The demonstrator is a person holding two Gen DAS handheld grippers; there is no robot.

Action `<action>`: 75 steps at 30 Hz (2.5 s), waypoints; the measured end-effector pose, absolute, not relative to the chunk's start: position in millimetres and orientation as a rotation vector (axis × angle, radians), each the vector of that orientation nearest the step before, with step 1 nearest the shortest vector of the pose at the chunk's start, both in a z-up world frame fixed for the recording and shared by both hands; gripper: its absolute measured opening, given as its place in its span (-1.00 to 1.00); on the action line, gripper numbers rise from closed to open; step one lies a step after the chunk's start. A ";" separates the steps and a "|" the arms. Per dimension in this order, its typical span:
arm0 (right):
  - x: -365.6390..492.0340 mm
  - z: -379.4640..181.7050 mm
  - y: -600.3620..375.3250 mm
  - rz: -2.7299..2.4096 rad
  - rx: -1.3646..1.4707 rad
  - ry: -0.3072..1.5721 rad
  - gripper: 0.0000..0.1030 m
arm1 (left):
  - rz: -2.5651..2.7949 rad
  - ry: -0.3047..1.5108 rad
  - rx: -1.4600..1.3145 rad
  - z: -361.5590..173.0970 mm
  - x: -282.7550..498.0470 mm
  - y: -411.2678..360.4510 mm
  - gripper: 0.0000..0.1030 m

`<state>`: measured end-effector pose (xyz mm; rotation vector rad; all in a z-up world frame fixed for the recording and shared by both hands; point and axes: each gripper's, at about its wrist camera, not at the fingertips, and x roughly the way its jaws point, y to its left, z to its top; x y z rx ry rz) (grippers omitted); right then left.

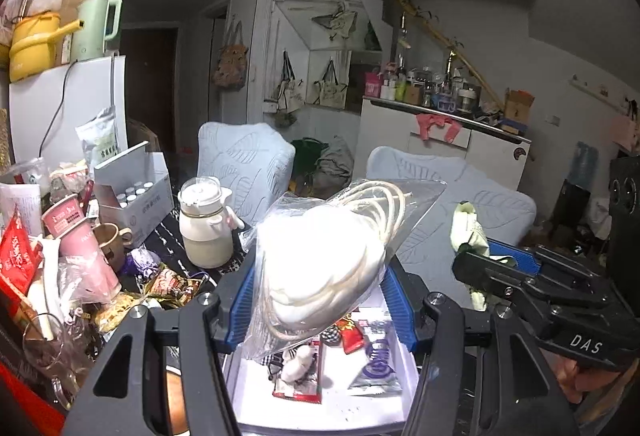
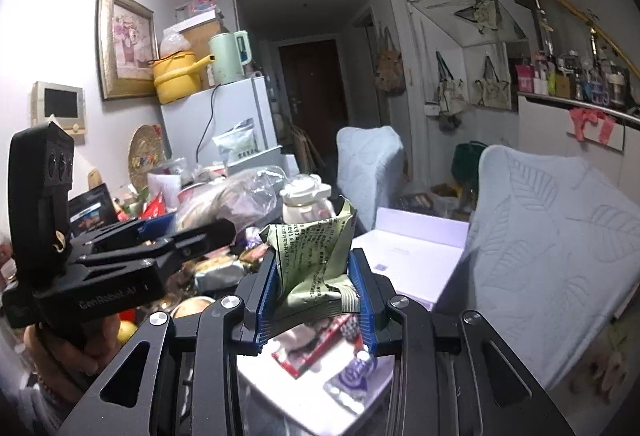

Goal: Organize soft objects
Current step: 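Lift the cable bag and green packet toward the lavender box with both grippers, then lower the cable bag into the box with the left gripper while the right drops the green packet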

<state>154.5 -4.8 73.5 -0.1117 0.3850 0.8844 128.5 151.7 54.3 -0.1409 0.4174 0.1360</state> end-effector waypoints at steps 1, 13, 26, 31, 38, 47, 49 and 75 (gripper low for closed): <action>157.7 71.9 -2.4 0.889 -0.109 0.389 -0.34 | 0.141 0.426 -0.138 51.9 131.7 154.3 0.10; 209.1 32.3 37.3 0.880 -0.120 0.478 -0.34 | 0.168 0.530 -0.123 7.3 175.3 179.9 0.10; 241.3 -10.5 43.1 0.837 -0.125 0.588 -0.34 | 0.155 0.672 -0.085 -39.7 213.6 172.0 0.10; 251.3 -26.2 41.8 0.809 -0.133 0.636 -0.34 | 0.148 0.739 -0.088 -58.3 224.3 172.1 0.10; 259.3 -42.0 44.5 0.776 -0.158 0.679 -0.34 | 0.155 0.780 -0.084 -71.7 231.9 176.0 0.10; 262.8 -50.7 45.2 0.751 -0.172 0.695 -0.34 | 0.142 0.862 -0.129 -93.7 243.5 184.0 0.11; 264.0 -54.4 46.0 0.751 -0.170 0.708 -0.34 | 0.151 0.890 -0.126 -100.9 246.4 184.8 0.11; 271.6 -69.7 51.4 0.732 -0.195 0.777 -0.29 | 0.192 0.984 -0.098 -104.4 250.2 178.0 0.17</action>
